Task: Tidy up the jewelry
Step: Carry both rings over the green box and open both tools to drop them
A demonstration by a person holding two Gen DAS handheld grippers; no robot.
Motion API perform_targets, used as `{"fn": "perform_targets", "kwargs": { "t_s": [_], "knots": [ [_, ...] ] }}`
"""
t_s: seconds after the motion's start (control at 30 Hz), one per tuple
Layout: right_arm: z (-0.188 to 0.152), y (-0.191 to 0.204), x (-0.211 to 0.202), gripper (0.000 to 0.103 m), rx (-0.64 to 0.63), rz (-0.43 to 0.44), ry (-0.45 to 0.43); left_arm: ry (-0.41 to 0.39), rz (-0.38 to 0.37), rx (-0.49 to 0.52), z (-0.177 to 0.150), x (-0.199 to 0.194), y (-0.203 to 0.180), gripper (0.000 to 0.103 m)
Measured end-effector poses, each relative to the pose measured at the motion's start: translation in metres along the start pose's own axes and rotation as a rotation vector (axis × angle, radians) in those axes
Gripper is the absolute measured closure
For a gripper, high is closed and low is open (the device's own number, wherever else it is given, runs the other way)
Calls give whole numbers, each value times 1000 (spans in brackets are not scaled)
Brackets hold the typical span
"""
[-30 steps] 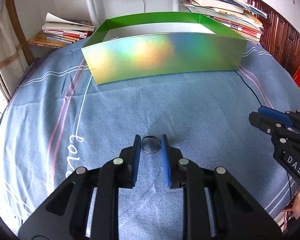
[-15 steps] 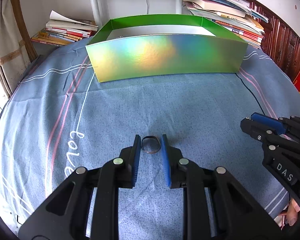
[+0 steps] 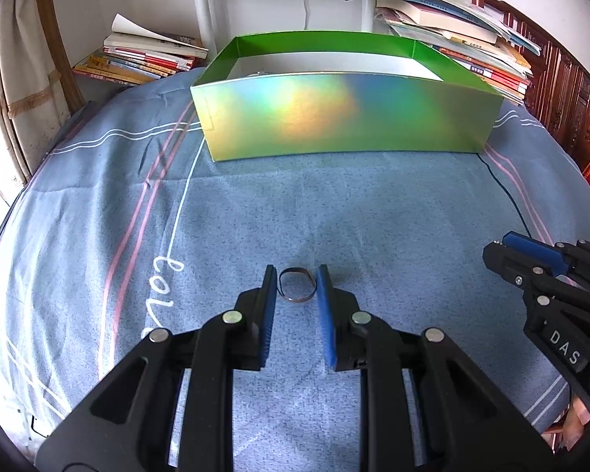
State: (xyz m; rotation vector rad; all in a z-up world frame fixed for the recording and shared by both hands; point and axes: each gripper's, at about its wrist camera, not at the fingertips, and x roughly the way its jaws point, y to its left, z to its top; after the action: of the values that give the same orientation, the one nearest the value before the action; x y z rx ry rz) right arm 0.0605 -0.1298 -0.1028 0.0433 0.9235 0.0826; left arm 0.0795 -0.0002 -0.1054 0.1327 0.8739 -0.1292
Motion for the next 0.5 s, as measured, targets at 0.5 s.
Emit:
{"fn": "perform_targets", "kwargs": {
  "t_s": [0.5],
  "knots": [
    [136, -14, -55, 82, 1, 64, -258, -210, -3, -20, 129, -40, 38, 82]
  ]
}}
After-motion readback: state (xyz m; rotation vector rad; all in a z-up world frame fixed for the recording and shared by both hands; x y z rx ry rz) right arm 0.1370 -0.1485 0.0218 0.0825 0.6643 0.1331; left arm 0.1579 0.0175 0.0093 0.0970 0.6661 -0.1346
